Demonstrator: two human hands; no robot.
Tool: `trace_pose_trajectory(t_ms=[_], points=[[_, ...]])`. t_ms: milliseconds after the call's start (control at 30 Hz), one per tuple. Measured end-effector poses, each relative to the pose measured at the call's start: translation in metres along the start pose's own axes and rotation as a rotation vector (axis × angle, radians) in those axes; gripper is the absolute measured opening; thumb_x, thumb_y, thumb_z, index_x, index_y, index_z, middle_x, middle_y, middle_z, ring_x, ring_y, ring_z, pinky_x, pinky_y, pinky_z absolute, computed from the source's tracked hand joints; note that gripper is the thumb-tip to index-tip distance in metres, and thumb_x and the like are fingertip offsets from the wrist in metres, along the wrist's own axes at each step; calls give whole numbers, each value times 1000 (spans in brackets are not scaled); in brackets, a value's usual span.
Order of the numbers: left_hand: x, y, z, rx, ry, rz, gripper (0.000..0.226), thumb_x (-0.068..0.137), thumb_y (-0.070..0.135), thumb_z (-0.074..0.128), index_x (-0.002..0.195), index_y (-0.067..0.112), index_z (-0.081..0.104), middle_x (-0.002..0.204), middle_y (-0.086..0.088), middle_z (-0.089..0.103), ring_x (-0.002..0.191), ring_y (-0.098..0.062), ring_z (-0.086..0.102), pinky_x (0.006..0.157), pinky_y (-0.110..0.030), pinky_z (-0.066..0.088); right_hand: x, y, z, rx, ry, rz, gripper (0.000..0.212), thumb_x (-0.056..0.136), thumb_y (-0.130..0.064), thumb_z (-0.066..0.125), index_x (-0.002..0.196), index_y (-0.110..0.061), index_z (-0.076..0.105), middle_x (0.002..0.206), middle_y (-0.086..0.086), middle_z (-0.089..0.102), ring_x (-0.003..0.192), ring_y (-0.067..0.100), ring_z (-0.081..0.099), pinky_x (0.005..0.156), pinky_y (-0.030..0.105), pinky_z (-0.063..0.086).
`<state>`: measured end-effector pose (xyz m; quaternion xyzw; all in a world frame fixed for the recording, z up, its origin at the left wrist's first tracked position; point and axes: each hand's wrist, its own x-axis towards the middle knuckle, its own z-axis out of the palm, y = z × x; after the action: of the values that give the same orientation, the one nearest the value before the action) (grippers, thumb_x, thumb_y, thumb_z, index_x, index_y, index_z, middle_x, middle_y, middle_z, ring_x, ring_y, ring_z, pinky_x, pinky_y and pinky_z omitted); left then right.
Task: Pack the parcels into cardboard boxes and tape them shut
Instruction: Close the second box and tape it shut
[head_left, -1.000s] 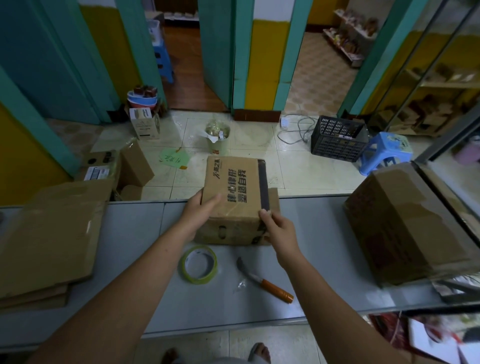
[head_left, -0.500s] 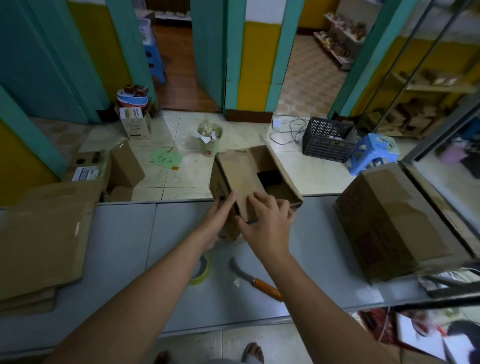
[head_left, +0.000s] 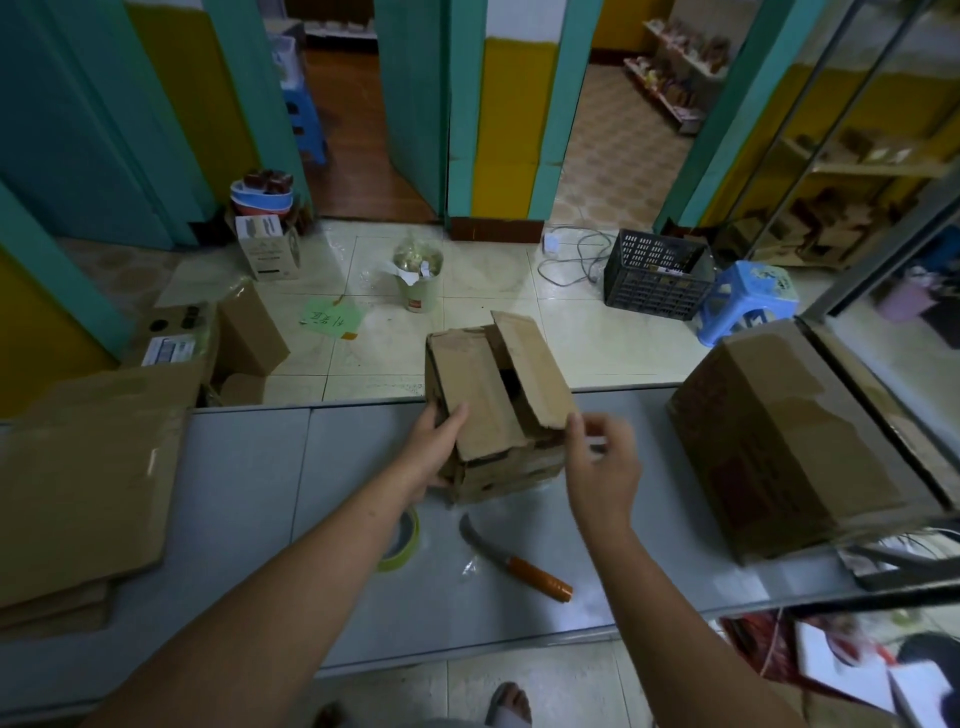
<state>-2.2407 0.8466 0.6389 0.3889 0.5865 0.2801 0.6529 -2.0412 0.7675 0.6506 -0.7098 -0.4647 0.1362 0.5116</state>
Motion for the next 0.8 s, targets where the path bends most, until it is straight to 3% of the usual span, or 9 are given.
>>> trace_pose_trajectory(t_ms=[100, 167, 267, 433, 567, 700, 800], points=[[1, 1, 3, -8, 4, -5, 53, 103, 55, 57, 153, 41, 44, 135, 6, 60, 117, -22, 56, 87, -55, 54, 24, 10, 1, 140, -257, 404, 57, 95, -58, 65, 141, -26, 55, 132, -9, 56, 122, 13, 55, 97, 39, 53], [2, 3, 8, -11, 7, -9, 52, 104, 54, 57, 152, 40, 45, 135, 7, 60, 117, -22, 56, 94, -61, 54, 29, 18, 4, 201, -368, 459, 55, 93, -54, 70, 138, -26, 57, 131, -3, 63, 120, 19, 61, 96, 40, 56], [2, 12, 24, -15, -13, -13, 49, 104, 53, 57, 150, 40, 46, 133, 9, 58, 115, -21, 54, 99, -64, 52, 29, 23, -5, 287, -253, 455, 50, 94, -39, 74, 139, -20, 59, 126, 0, 67, 113, 17, 65, 94, 37, 58], [3, 18, 91, -22, -132, -10, 42, 105, 49, 58, 145, 42, 46, 131, 11, 57, 110, -18, 56, 98, -66, 52, 34, 46, -51, 396, 60, 597, 43, 90, -37, 80, 127, -21, 65, 116, -2, 72, 107, 15, 70, 99, 42, 58], [2, 4, 158, -39, -225, -40, 50, 105, 49, 58, 151, 40, 41, 141, 6, 56, 118, -23, 55, 95, -65, 54, 33, 68, -90, 384, 288, 701, 64, 84, -51, 80, 137, -20, 63, 126, -1, 69, 115, 19, 66, 101, 45, 57], [1, -12, 210, -22, -297, -75, 59, 104, 51, 58, 156, 42, 33, 146, 5, 52, 122, -26, 54, 92, -63, 55, 35, 90, -124, 397, 377, 817, 87, 75, -64, 77, 144, -15, 57, 133, 2, 66, 120, 25, 64, 106, 49, 53], [3, -26, 228, -5, -298, -64, 69, 98, 59, 61, 157, 47, 27, 151, 4, 52, 130, -31, 55, 96, -64, 54, 37, 103, -138, 342, 379, 850, 58, 93, -51, 72, 128, -6, 65, 119, 6, 70, 105, 23, 65, 88, 38, 55]])
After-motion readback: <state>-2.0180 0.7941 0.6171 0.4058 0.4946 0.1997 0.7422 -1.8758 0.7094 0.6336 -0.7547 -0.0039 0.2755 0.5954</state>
